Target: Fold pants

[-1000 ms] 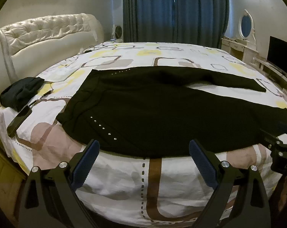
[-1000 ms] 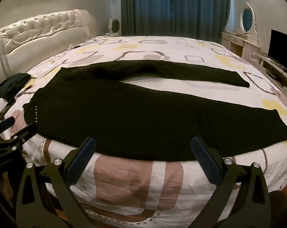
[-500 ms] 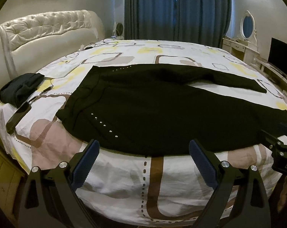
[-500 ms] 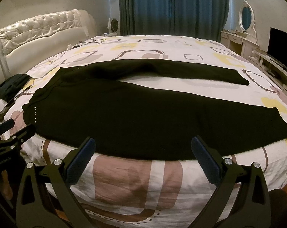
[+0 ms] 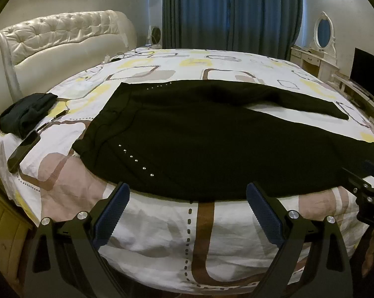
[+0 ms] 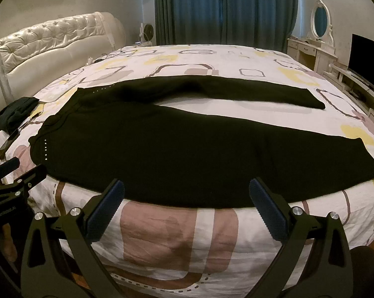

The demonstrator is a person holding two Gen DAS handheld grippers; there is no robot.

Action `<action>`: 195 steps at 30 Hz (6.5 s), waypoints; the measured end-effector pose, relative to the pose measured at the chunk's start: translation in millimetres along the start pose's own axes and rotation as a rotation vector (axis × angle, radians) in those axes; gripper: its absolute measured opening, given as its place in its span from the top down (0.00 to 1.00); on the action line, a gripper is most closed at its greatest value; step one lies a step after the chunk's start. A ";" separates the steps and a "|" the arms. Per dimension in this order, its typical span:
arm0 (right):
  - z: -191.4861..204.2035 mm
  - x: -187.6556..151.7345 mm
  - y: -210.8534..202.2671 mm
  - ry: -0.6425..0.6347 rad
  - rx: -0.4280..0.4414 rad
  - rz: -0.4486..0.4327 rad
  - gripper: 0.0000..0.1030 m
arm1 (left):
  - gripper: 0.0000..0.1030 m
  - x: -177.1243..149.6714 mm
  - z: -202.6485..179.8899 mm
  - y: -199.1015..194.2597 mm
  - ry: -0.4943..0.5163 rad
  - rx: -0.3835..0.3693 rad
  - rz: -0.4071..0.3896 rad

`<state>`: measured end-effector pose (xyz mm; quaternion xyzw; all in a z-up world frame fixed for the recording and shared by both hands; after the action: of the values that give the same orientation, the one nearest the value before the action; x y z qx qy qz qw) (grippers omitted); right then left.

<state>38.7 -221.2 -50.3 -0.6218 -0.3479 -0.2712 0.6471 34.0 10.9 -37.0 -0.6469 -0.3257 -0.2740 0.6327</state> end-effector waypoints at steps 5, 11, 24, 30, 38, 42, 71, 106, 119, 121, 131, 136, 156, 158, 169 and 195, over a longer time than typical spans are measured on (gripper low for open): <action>-0.1 -0.2 -0.1 0.001 0.001 0.001 0.02 | 0.08 -0.1 0.5 0.3 0.000 0.000 0.001; -0.2 0.0 0.0 0.001 0.002 0.002 0.02 | 0.08 -0.5 1.0 0.7 0.001 0.002 0.001; 2.2 1.6 5.5 -0.020 0.002 0.010 0.02 | 0.08 18.5 9.9 12.7 0.020 -0.048 0.005; 1.7 15.8 20.1 -0.017 0.014 0.027 0.02 | 0.08 71.8 39.6 44.4 0.039 -0.074 0.051; 14.4 40.7 48.4 -0.030 0.049 0.059 0.02 | 0.08 162.3 120.8 128.5 -0.054 -0.151 0.101; 25.5 51.5 62.1 -0.049 0.076 0.078 0.02 | 0.08 194.5 166.9 185.3 -0.128 -0.127 0.101; 64.1 50.8 119.0 -0.084 0.192 0.251 0.02 | 0.05 227.8 197.5 324.3 -0.030 -0.253 0.245; -30.1 252.2 384.2 -0.542 0.350 0.430 0.37 | 0.93 249.6 218.4 306.6 -0.129 -0.466 0.142; -30.2 256.7 392.9 -0.479 0.453 0.479 0.68 | 0.93 250.2 220.7 309.5 -0.154 -0.462 0.156; -32.5 255.8 386.8 -0.469 0.440 0.458 0.81 | 0.93 249.7 220.2 309.2 -0.159 -0.455 0.156; -33.1 262.0 317.8 -0.451 0.321 0.221 0.88 | 0.93 255.5 216.8 282.5 -0.175 -0.457 0.124; -30.7 256.1 256.6 -0.485 0.285 0.100 0.89 | 0.93 254.2 214.2 249.3 -0.180 -0.487 0.085; -20.2 114.4 79.4 -0.447 0.248 -0.106 0.88 | 0.90 143.3 230.2 112.9 -0.180 -0.544 0.062; -18.9 98.9 74.3 -0.435 0.251 -0.096 0.88 | 0.89 129.2 232.3 109.3 -0.193 -0.543 0.071; -13.2 49.4 43.9 -0.391 0.255 -0.094 0.88 | 0.88 88.7 244.4 79.0 -0.223 -0.573 0.057; -20.6 -0.5 40.9 -0.331 0.302 0.033 0.58 | 0.72 70.0 253.5 80.2 -0.172 -0.361 0.099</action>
<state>72.8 -238.4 -75.6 -0.5594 -0.4758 -0.0996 0.6714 125.6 269.9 -47.1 -0.7860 -0.2921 -0.2404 0.4889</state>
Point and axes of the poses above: each gripper's, at about its wrist camera, not at the fingertips, and y roughly the way its jaws point, z to its left, x to its top, the point moved 4 cm from there along y, roughly the way its jaws point, and after that the axes turned 4 degrees about -y, right-handed, at the moved point
